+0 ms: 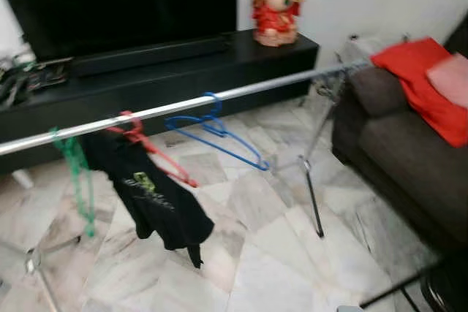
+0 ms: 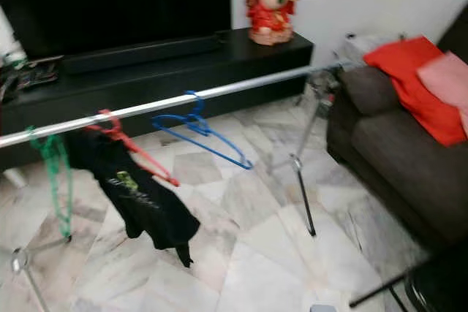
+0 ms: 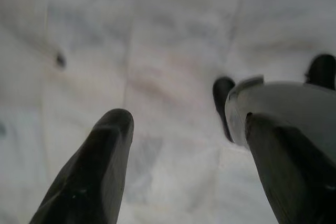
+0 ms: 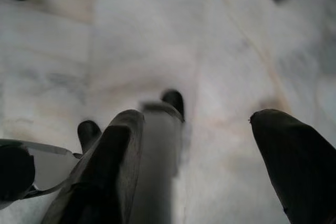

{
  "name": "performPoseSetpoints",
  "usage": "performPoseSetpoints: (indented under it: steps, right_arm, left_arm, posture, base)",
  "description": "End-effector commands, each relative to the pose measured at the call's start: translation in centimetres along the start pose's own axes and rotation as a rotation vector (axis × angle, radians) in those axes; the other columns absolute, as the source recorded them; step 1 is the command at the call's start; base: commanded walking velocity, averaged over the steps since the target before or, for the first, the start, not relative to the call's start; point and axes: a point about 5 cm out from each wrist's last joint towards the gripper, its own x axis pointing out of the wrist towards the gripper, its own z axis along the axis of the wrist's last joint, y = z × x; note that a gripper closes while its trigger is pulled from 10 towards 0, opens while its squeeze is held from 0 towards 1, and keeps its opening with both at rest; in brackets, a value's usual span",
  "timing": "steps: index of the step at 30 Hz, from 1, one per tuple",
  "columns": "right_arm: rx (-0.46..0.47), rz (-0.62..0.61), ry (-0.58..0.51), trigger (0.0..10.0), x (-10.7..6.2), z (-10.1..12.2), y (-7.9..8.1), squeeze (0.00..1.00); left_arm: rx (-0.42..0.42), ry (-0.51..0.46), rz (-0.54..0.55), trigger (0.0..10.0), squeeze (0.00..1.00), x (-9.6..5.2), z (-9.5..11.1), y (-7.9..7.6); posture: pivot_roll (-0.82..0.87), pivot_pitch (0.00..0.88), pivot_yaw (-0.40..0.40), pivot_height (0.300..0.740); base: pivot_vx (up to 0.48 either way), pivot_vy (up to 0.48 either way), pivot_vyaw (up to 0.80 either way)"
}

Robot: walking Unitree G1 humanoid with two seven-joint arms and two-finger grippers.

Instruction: Hang hanger

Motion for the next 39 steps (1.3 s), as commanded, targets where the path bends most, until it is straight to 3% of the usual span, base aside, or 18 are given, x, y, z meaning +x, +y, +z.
performPoseSetpoints:
  steps: [1,2,6,10,16,39]
  right_arm:
    - [0.053,-0.01,-0.02,10.0,0.0,0.2,0.2,0.0]
    - [0.091,-0.017,-0.023,10.0,0.0,0.2,0.3,0.0]
    - [0.031,-0.001,-0.015,10.0,0.1,0.4,0.7,0.0]
    - [0.057,-0.01,-0.026,10.0,0.2,0.6,1.2,0.0]
    - [0.123,-0.03,-0.048,10.0,0.2,0.8,1.1,0.0]
    - [0.083,-0.021,-0.032,10.0,0.2,0.7,1.1,0.0]
  left_arm:
    - [0.037,0.003,-0.002,10.0,0.0,-0.1,0.0,0.4]
    - [0.021,-0.014,0.007,10.0,0.0,0.0,0.6,0.8]
    - [0.01,-0.039,0.019,10.0,0.0,0.0,1.4,1.3]
    - [-0.033,-0.029,0.039,10.0,0.0,-0.1,0.8,1.4]
    - [-0.014,-0.006,0.013,10.0,0.0,-0.1,0.2,0.7]
    - [-0.046,-0.025,0.019,10.0,0.0,-0.1,0.2,0.7]
  posture:
    - [-0.07,0.106,0.069,0.74]
    - [-0.06,0.115,0.066,0.74]
    - [-0.05,0.12,0.042,0.74]
    - [-0.06,0.136,0.048,0.74]
    - [-0.08,0.15,0.053,0.74]
    - [-0.07,0.19,0.038,0.74]
  base:
    - [0.0,0.0,-0.71]
    - [0.0,0.0,-0.71]
    - [0.0,0.0,-0.7]
    - [0.0,0.0,-0.7]
    - [0.0,0.0,-0.7]
    - [0.0,0.0,-0.7]
